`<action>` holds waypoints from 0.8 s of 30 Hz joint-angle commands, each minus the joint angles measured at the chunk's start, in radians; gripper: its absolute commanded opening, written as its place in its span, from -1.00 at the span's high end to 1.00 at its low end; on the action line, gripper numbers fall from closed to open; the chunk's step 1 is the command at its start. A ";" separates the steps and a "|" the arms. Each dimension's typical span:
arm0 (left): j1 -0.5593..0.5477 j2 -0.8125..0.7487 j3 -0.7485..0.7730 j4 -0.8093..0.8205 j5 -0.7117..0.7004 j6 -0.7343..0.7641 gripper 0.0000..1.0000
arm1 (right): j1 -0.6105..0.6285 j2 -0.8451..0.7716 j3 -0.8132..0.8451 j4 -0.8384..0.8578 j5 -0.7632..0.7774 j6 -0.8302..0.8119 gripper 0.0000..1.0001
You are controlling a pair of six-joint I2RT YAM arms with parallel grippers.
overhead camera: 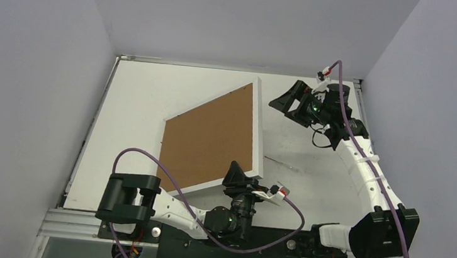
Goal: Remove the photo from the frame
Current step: Turn over the photo frame at the center of the board.
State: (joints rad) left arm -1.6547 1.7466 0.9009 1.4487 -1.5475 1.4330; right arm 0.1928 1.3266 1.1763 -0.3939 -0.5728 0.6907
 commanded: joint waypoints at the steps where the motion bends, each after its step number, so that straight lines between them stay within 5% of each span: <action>1: -0.025 -0.074 0.108 0.188 0.040 -0.049 1.00 | -0.024 -0.099 0.017 0.094 -0.057 -0.016 -0.80; 19: -0.042 -0.012 0.228 0.097 0.129 -0.093 1.00 | 0.050 -0.010 0.295 -0.285 -0.099 -0.097 -0.98; 24: -0.042 -0.002 0.237 0.029 0.151 -0.149 1.00 | 0.142 0.020 0.359 -0.356 -0.037 -0.116 -0.81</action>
State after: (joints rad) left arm -1.6882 1.7546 1.0653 1.4261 -1.5112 1.4040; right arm 0.2752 1.3361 1.4467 -0.6830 -0.6651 0.6052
